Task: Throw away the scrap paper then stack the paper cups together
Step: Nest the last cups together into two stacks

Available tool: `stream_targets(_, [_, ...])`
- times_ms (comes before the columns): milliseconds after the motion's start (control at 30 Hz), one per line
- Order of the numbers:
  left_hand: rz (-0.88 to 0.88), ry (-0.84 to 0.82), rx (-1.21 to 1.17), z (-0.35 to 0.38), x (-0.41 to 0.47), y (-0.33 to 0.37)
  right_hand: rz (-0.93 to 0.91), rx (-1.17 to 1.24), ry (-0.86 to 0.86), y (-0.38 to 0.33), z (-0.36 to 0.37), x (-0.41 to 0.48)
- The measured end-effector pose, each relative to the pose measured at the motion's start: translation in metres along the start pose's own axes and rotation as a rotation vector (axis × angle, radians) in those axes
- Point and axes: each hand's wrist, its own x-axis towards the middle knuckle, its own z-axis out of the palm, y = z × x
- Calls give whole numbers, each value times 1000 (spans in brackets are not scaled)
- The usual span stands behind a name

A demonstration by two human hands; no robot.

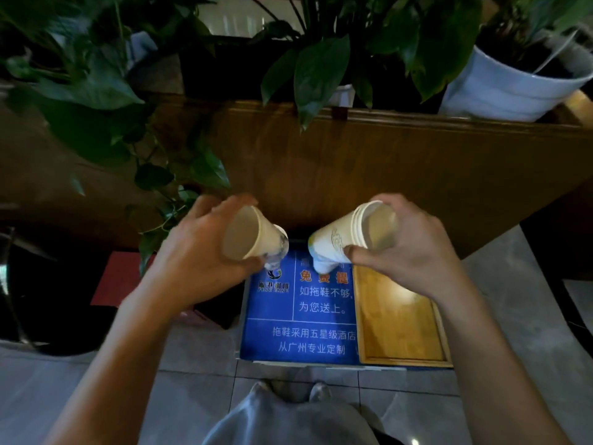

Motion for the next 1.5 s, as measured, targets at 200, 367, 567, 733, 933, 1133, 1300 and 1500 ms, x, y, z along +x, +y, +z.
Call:
stream_targets(200, [-14,20,42,2,23,0,-20,-47,41,-7,-4,24])
stream_targets(367, [10,-35,112,29,47,-11,6,-153,4,5,17,43])
stream_targets(567, [16,-97,156,64,69,-29,53,-187,-49,24,43,59])
stream_targets(733, [2,-145,159,90,80,-37,97,-216,-88,35,68,69])
stream_targets(933, [-2,-169,162,114,87,-43,148,-261,-173,50,94,74])
stream_targets(1133, [-18,-229,194,127,91,-46,167,-280,-225,55,112,75])
stream_targets(1300, [-54,-287,196,143,88,-58,165,-298,-248,59,120,78])
stream_targets(1500, [-79,-287,213,156,89,-64,187,-313,-316,63,129,79])
